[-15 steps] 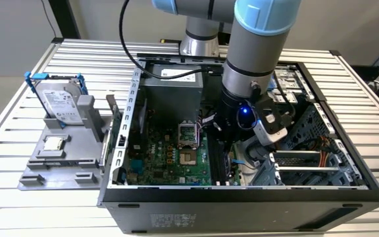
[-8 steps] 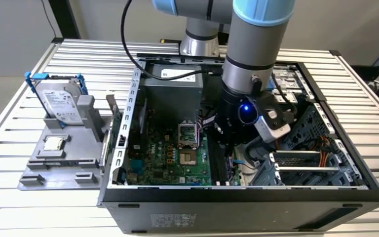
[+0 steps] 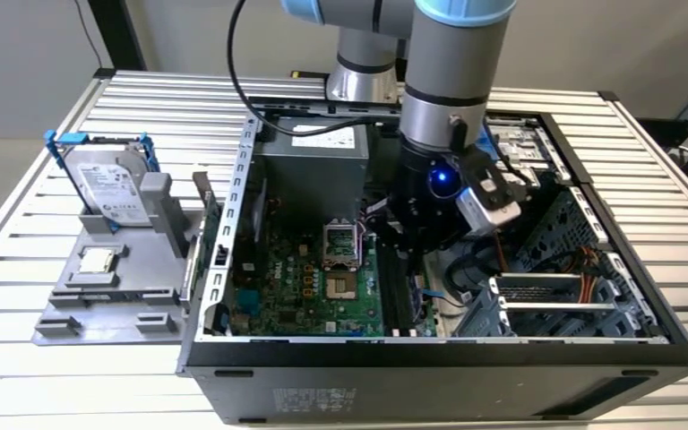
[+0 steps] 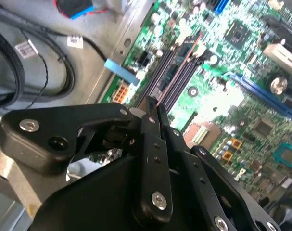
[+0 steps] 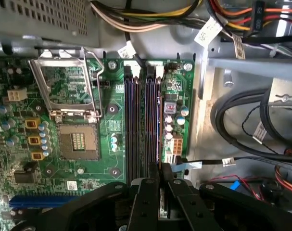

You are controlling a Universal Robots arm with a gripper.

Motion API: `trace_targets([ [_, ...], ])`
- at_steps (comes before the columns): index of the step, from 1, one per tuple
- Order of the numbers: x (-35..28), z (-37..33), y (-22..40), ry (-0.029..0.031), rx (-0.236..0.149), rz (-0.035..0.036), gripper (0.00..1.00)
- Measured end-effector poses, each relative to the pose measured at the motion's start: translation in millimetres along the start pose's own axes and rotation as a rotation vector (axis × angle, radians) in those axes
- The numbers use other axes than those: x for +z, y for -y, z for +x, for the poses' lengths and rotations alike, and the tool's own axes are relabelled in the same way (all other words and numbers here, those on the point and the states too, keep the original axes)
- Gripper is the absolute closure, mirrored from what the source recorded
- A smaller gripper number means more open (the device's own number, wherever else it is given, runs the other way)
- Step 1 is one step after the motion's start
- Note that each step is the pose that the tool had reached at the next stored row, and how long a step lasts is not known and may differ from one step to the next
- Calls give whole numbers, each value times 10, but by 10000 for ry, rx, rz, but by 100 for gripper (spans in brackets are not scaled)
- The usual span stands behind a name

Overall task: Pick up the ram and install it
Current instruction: 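Insert the ram into the slot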

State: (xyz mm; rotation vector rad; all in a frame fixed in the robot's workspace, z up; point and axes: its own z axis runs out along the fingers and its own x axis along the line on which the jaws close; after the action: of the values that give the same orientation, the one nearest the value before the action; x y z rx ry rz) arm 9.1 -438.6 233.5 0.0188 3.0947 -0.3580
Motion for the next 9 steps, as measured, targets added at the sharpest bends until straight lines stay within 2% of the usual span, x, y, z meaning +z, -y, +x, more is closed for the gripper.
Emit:
trace_targets([
  [3,23,1,-7,0,-1,5,100],
  [9,62,-10,-66,1,-2,79,100],
])
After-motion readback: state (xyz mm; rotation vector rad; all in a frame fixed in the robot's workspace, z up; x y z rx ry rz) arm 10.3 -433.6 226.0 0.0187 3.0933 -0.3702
